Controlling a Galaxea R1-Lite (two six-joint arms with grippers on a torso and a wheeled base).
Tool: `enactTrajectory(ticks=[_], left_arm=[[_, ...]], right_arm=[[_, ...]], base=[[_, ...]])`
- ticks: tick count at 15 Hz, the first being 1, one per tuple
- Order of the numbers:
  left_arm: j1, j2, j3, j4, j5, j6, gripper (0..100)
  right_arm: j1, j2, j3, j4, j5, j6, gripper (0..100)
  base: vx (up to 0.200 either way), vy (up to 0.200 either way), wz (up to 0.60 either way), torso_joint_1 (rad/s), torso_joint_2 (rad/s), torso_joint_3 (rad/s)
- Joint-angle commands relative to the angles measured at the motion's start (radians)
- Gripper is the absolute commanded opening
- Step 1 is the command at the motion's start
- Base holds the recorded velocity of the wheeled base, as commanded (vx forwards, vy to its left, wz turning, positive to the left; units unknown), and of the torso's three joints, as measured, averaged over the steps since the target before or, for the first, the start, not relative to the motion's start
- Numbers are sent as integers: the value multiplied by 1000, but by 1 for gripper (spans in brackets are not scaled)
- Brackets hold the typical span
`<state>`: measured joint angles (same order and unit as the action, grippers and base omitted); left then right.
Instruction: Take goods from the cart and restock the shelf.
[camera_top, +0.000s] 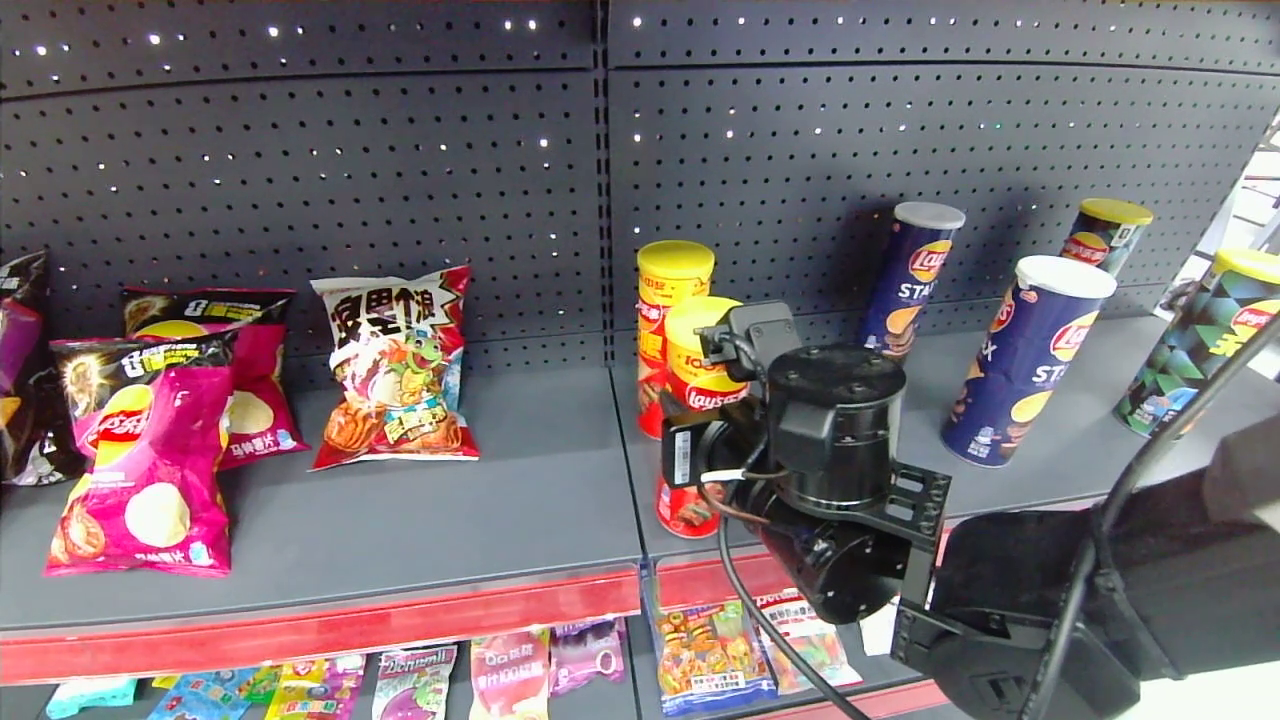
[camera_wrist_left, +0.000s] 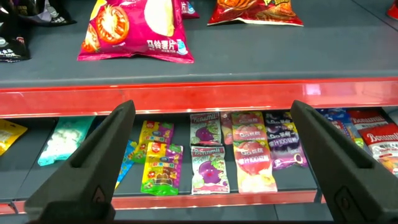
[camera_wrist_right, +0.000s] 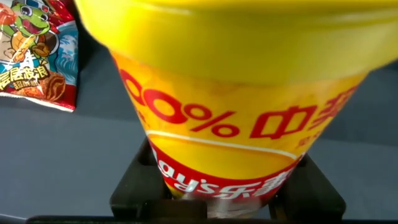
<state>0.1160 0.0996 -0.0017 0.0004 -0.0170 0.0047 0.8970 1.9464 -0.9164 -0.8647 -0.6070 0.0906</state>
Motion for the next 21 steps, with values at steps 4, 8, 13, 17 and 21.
enactTrajectory(ticks=[4, 8, 13, 17, 21], left_arm=[[1, 2, 0, 0, 0, 0, 100], [1, 0, 0, 0, 0, 0, 100], [1, 2, 0, 0, 0, 0, 100], [1, 2, 0, 0, 0, 0, 100], [1, 0, 0, 0, 0, 0, 100]], right_arm=[[-3, -7, 2, 0, 1, -2, 0], [-7, -34, 34, 0, 4, -11, 0], [-13, -34, 28, 0, 44, -46, 0], [-21, -26, 25, 1, 44, -71, 0], [-26, -10, 21, 0, 44, -72, 0]], base=[[0, 0, 0, 0, 0, 0], [0, 0, 0, 0, 0, 0], [0, 0, 0, 0, 0, 0], [0, 0, 0, 0, 0, 0], [0, 0, 0, 0, 0, 0]])
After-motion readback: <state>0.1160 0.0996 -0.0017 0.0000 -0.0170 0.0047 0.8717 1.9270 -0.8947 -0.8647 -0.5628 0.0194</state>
